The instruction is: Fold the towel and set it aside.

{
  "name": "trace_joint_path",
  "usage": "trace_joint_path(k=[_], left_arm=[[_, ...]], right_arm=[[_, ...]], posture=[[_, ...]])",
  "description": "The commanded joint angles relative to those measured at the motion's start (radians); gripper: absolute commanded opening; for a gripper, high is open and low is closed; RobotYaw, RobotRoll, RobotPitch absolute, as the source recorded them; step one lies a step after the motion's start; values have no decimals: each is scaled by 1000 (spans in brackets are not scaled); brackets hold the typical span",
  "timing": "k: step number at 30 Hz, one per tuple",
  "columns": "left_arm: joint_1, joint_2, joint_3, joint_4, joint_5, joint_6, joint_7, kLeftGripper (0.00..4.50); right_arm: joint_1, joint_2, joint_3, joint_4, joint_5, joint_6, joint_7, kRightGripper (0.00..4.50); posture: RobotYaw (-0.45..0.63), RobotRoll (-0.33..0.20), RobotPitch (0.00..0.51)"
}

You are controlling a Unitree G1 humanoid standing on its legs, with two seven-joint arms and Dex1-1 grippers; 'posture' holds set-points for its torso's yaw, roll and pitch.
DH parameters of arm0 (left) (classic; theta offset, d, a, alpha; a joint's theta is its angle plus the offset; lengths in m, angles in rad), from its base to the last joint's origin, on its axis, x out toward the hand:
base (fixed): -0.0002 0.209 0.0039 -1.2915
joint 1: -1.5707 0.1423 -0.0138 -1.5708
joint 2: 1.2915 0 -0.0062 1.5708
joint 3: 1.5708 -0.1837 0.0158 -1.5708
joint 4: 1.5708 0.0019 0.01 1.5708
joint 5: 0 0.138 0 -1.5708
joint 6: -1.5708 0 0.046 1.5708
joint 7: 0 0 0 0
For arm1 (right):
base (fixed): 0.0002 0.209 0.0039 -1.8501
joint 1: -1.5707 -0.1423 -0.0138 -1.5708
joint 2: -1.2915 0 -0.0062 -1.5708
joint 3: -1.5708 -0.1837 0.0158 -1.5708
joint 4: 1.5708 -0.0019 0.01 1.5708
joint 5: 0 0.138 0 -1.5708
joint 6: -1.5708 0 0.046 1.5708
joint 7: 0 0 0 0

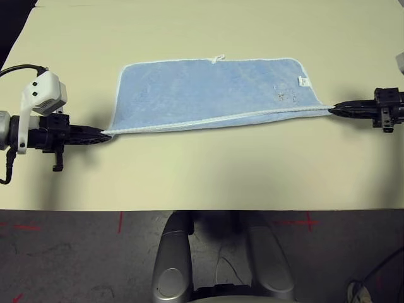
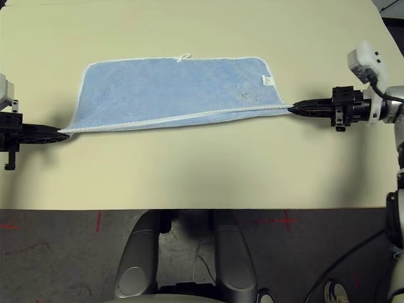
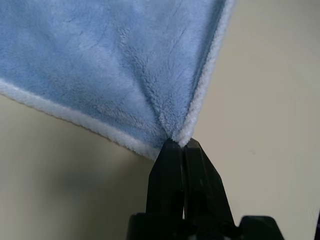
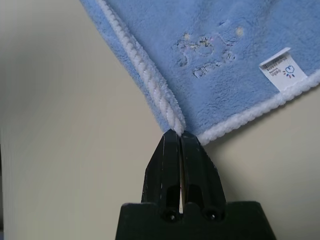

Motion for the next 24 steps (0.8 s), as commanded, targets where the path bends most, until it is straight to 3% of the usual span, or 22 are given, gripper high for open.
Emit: trace_joint_path(k=[1,6,10,18,24], left_arm=[[0,28,-23,48,29,-16,-41,45],[-79,-3,-58,123,70,-74,-29,45],[-246,-56,-107,233,140,-147,5,45],[-559,-110,-212,502,290,-267,-41,45],[-669,-147,-248,647,361,-331,-55,45]], right_arm=[[51,-55,74,-18,42,-16,3,0],[57,-64,148,-14,82,-47,3,0],[5,-12,129,60,65,-71,3,0],[-190,96,31,317,-126,-191,-25,0],[-281,172,-40,413,-219,-245,-142,0]], posture=[[-26,0,401],[-17,0,400],[-17,0,397],[-9,0,395],[-8,0,388]])
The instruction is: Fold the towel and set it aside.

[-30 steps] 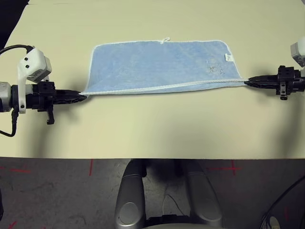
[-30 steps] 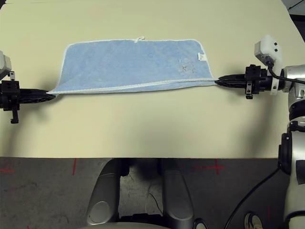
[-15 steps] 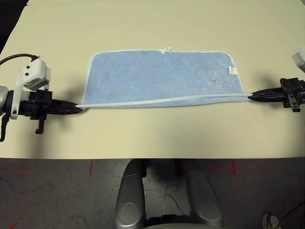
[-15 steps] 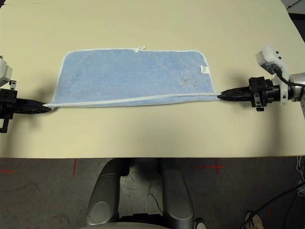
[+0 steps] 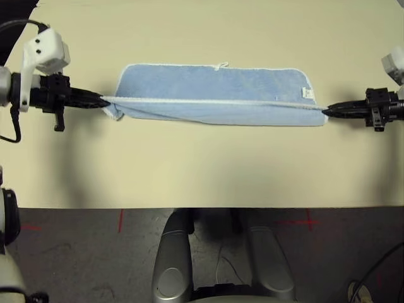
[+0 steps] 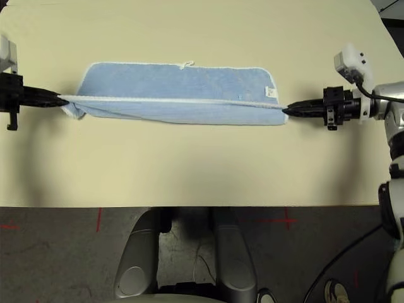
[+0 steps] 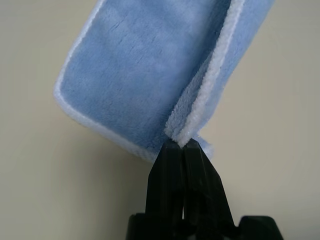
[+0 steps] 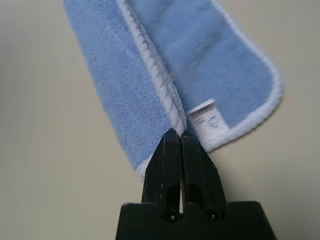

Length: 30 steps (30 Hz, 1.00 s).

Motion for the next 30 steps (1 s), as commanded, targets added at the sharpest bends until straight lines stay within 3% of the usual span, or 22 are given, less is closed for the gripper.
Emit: trace_joint_path(k=[1,11,19,30], left_arm=[[-23,-1,-21,73,52,-31,-15,45],[-16,-47,5,64,65,-23,48,45],[-122,-120,5,216,114,-149,247,45],[-213,-150,-51,346,226,-209,291,45]], right_arm=[[-16,21,-45,58,-64,-35,-71,0],[-37,101,-78,101,-205,-95,-290,0],[-42,120,-106,109,-261,-114,-374,0],[-72,142,-119,130,-330,-122,-479,0]], posture=[[-8,0,388],[27,0,380],[33,0,380],[18,0,382]])
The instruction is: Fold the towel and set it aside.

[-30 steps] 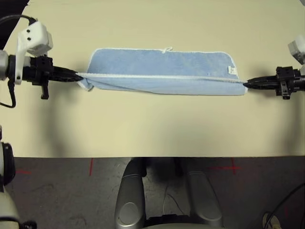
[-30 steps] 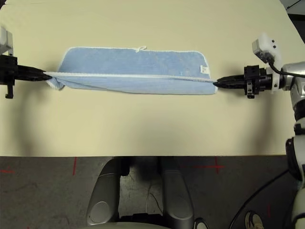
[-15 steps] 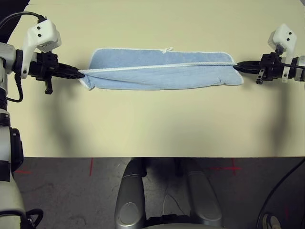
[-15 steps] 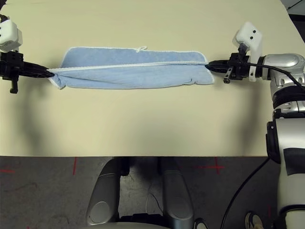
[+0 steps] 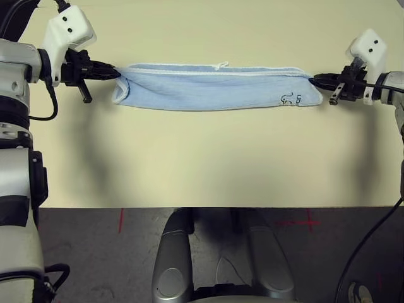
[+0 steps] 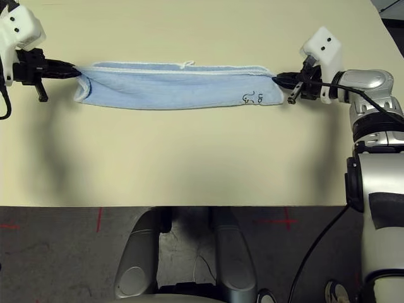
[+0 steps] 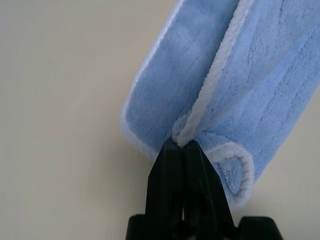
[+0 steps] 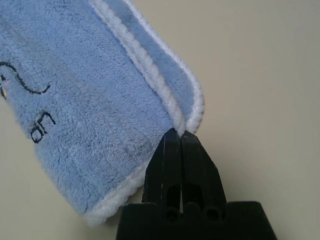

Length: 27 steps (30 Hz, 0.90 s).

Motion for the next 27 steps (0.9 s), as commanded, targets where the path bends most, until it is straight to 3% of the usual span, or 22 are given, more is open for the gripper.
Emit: trace_joint_path(k=[1,7,27], left_arm=[[-23,7,-27,47,57,-20,11,45],[-42,6,-64,80,124,-74,40,45],[-91,-47,-46,115,154,-143,209,45]], right_arm=[[-7,-7,-11,21,-28,-6,-25,0],[-11,1,-15,25,-44,-16,-49,0],[-6,12,-29,11,-49,0,-91,0]], posture=[[18,0,382],[17,0,384],[11,0,383]])
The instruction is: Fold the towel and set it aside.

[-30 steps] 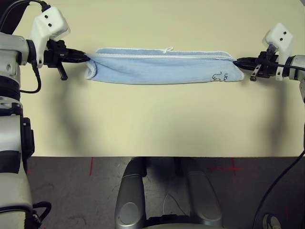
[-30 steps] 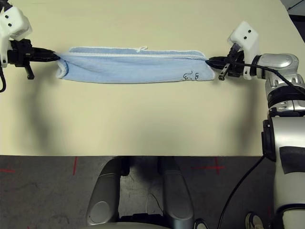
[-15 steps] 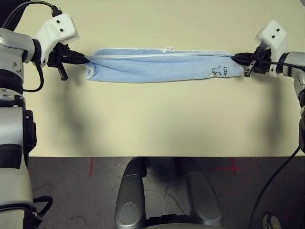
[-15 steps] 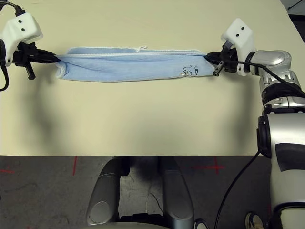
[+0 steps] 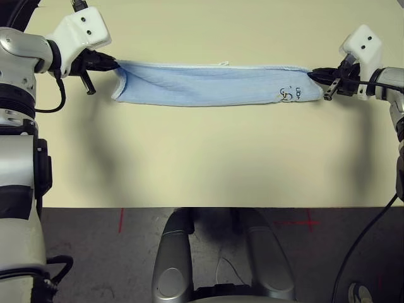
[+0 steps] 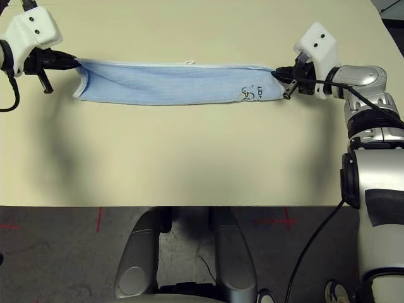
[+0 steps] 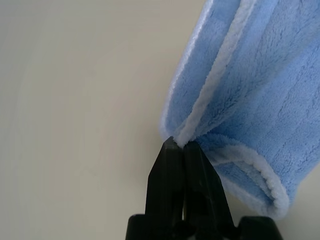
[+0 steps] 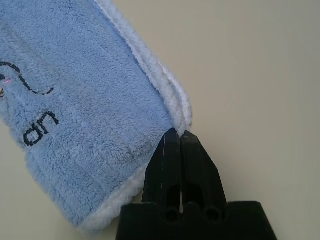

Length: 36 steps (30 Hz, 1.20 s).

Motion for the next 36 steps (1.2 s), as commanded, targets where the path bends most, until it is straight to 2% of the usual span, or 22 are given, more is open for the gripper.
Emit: trace_joint_path(k=[1,17,18,20,22,30,31,36], left_arm=[[-7,-2,0,31,21,10,25,45],[27,-15,-6,49,49,18,101,45],[29,-15,-11,48,56,15,123,235],[35,-14,-13,49,62,16,140,662],[39,-10,-8,48,62,14,150,1382],[22,22,86,9,-16,38,146,4478],[22,26,94,4,-22,41,138,4500],[40,31,166,-42,-115,110,4,4500]], right_arm=[[7,2,-19,9,-9,24,-41,0],[0,38,-5,13,-44,32,-155,0],[0,41,-6,13,-46,32,-162,0],[1,51,-26,10,-27,33,-148,532],[0,55,-45,7,-9,34,-139,1115],[14,24,-206,-7,149,58,44,4039],[16,18,-222,-9,166,68,73,4423],[40,-23,-303,-35,269,180,274,4470]], posture=[[11,0,383],[5,0,383],[7,0,383],[7,0,383],[5,0,382],[7,0,376],[8,0,375],[6,0,367]])
